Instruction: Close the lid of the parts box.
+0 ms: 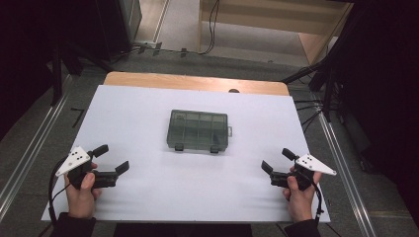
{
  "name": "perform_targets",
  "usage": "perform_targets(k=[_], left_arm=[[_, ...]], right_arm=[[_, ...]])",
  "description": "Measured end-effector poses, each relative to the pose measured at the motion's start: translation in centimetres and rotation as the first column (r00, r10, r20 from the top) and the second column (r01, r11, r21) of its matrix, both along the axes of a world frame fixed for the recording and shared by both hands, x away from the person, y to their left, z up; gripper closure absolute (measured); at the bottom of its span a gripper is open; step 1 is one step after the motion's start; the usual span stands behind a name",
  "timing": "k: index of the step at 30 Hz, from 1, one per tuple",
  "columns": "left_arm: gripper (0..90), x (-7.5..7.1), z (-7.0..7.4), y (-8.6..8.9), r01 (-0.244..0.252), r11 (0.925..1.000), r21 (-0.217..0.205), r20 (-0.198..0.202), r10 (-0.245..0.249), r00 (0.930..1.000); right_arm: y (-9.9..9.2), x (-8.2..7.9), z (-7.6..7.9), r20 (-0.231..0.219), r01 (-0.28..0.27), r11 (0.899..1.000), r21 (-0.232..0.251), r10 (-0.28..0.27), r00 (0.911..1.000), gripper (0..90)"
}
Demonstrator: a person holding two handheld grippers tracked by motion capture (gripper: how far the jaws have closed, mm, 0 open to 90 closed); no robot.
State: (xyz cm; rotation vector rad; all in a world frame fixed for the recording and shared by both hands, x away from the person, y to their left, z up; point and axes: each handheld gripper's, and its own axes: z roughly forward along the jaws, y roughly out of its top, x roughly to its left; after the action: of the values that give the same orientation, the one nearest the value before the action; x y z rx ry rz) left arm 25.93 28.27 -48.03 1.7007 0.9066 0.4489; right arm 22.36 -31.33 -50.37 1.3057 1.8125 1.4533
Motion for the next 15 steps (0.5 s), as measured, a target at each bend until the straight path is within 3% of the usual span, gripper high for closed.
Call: perform_targets(k=[8, 12, 15], left_arm=[[0.0, -1.1, -0.2, 2.8, -0.04, 0.9991, 0.009, -0.01, 0.04, 0.9991], [0.0, -1.6, -0.4, 4.1, -0.066, 0.9966, 0.05, -0.009, 0.066, 0.9977], [0.0, -1.9, -0.5, 5.3, -0.084, 0.996, 0.031, -0.005, 0.084, 0.9965]], right_arm=[[-2.0, -1.1, -0.5, -0.012, 0.036, 0.999, -0.023, -0.037, 0.9993, 0.0], [-3.1, -1.5, -0.8, -0.022, 0.067, 0.996, -0.056, -0.069, 0.9974, 0.0], [-3.9, -2.0, -0.9, -0.025, 0.084, 0.995, -0.054, -0.086, 0.996, 0.0]])
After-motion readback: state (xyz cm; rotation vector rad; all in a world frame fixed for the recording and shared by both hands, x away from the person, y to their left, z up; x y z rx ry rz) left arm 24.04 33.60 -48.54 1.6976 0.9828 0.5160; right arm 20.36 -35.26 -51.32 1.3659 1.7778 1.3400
